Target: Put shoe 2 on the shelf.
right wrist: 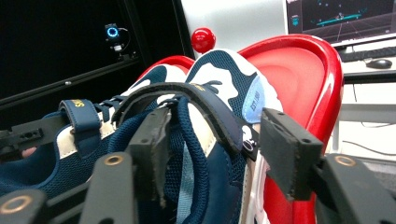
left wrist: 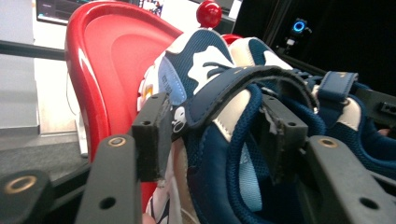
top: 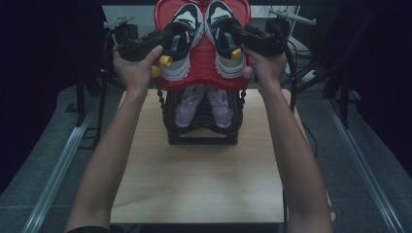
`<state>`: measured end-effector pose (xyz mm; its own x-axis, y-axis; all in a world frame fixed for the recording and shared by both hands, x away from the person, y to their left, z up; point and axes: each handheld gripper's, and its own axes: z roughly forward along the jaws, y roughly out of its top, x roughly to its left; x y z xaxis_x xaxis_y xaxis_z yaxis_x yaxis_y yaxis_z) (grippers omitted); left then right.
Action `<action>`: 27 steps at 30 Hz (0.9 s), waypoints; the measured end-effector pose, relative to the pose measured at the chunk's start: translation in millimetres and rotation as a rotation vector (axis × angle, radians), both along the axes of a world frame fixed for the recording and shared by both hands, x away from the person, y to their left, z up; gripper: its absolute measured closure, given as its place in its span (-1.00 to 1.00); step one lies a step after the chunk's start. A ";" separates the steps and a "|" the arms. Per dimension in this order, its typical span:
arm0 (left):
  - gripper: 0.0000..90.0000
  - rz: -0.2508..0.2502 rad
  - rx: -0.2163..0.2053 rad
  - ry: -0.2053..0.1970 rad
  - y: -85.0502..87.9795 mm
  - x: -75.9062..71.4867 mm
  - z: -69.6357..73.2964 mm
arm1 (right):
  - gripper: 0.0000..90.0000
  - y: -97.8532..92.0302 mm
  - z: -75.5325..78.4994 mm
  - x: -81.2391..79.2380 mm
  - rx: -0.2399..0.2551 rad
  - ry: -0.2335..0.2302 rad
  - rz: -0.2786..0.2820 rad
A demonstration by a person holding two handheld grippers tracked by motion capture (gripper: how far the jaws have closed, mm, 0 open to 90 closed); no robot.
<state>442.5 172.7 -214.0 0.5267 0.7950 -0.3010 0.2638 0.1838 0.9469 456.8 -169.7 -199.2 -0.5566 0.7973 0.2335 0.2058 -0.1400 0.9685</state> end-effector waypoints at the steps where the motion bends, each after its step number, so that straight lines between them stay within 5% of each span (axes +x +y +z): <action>1: 0.05 -0.001 -0.001 -0.003 0.6 -0.3 0.4 | -0.07 -0.2 1.1 -1.3 -0.006 -0.009 0.003; 11: 0.01 -0.027 0.005 -0.032 6.6 -14.0 8.1 | -0.14 -5.4 11.0 -20.0 -0.016 -0.064 0.037; 27: 0.01 -0.062 0.067 -0.059 15.9 -34.5 13.9 | -0.12 -36.8 10.9 -43.8 0.018 -0.074 0.056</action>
